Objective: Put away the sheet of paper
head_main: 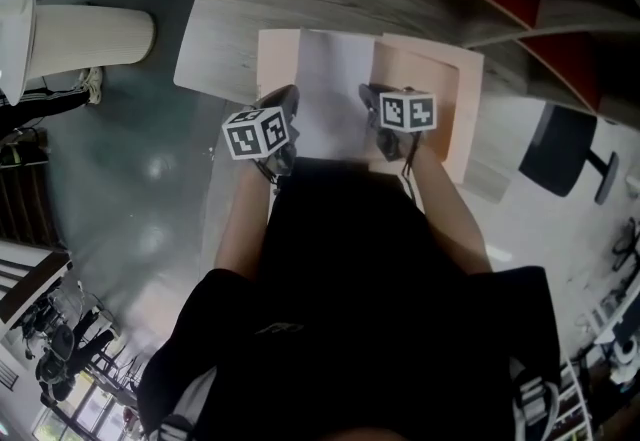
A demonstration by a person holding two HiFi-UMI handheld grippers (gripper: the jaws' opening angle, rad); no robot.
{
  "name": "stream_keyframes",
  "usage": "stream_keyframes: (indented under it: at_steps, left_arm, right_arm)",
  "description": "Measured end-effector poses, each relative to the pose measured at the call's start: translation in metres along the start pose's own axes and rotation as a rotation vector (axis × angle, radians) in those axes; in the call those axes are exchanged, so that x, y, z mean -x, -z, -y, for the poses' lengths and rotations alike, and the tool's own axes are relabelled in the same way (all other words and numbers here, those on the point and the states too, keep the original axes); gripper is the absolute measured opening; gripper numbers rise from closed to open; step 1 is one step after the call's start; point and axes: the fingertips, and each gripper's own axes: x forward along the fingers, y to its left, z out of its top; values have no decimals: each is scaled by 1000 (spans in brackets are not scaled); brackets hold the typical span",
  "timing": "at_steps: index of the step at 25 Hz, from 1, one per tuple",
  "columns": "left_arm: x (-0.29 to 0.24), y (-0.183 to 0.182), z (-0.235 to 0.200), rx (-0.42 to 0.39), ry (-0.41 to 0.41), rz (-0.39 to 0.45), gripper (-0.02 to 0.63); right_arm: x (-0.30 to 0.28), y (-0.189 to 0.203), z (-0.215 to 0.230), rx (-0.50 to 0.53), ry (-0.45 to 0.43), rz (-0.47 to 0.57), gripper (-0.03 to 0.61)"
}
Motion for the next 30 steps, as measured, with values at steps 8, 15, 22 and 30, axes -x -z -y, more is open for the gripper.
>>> stream_keyframes:
  at_steps: [8, 15, 22, 30]
  left_arm:
    - [-15, 16, -8, 9, -9, -41, 46]
    - [-17, 21, -8, 25, -16, -53, 46]
    - [-20, 15, -3, 16, 13, -54, 46]
    - [-26, 21, 0, -1, 17, -75, 46]
  right_arm:
    - [2, 3, 9, -2, 32, -20, 18]
    - [3, 6, 19, -48, 26, -23, 18]
    - [6, 5, 23, -70, 22, -15, 18]
    - [14, 6, 31, -46, 53, -11, 18]
